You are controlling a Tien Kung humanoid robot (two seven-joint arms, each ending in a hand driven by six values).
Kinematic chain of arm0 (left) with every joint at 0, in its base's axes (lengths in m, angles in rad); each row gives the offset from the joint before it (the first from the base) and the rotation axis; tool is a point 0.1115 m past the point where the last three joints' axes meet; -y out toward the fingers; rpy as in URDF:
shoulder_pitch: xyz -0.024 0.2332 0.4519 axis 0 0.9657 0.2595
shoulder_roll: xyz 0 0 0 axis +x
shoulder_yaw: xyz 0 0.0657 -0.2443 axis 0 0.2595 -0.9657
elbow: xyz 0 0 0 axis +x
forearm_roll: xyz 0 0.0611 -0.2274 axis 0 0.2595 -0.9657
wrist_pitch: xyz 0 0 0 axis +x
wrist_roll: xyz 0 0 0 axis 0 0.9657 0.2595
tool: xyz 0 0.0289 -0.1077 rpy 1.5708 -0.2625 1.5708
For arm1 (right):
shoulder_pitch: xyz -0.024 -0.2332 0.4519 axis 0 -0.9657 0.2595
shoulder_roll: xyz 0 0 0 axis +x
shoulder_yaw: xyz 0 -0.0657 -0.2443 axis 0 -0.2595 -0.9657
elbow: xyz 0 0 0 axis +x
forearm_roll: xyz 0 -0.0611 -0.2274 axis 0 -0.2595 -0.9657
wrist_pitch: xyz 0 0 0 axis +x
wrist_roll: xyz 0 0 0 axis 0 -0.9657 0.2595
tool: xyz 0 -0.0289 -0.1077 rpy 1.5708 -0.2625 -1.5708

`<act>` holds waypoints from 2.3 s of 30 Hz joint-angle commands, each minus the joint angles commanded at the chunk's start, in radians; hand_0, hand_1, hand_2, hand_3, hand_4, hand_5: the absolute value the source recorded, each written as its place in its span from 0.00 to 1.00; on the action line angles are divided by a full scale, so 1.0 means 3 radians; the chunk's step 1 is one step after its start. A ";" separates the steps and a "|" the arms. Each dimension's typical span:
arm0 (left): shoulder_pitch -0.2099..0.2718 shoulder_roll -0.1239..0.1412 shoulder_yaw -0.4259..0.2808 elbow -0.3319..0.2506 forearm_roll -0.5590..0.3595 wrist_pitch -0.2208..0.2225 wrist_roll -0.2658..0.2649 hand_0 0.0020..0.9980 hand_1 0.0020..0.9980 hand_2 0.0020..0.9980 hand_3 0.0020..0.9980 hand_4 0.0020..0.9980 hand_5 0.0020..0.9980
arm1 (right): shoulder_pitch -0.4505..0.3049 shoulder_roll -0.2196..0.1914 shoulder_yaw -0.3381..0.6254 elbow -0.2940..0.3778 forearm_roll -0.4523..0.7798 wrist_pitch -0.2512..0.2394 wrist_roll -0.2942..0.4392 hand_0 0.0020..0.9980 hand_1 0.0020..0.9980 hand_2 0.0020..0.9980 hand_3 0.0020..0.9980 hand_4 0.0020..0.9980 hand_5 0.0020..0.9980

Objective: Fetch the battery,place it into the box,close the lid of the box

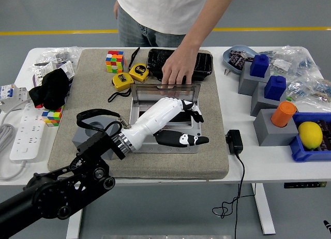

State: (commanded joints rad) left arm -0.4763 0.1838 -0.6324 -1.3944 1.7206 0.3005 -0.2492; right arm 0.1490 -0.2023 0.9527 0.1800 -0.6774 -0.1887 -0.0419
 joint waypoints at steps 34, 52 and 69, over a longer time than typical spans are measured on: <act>-0.0089 -0.0162 -0.0539 -0.0117 -0.0429 -0.0197 0.0321 0.88 0.88 0.80 0.75 1.00 1.00 | 0.0019 0.0013 0.0019 0.0000 -0.0010 -0.0008 -0.0012 1.00 0.96 0.88 0.76 1.00 0.85; -0.0108 -0.0157 -0.0589 -0.0023 0.0039 -0.0246 0.0531 1.00 1.00 0.94 0.82 1.00 1.00 | 0.0011 -0.0003 -0.0039 0.0000 0.0031 0.0003 0.0001 1.00 0.96 0.88 0.76 1.00 0.85; -0.0192 -0.0211 -0.0576 0.0410 0.0259 -0.0380 0.0639 1.00 1.00 0.92 0.82 1.00 1.00 | 0.0017 0.0001 -0.0030 0.0000 0.0026 0.0003 -0.0001 1.00 0.96 0.88 0.76 1.00 0.85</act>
State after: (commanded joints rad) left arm -0.5338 0.1205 -0.8053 -1.2714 1.7984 0.1866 -0.0575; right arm 0.1542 -0.2021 0.9435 0.1800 -0.6695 -0.1878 -0.0423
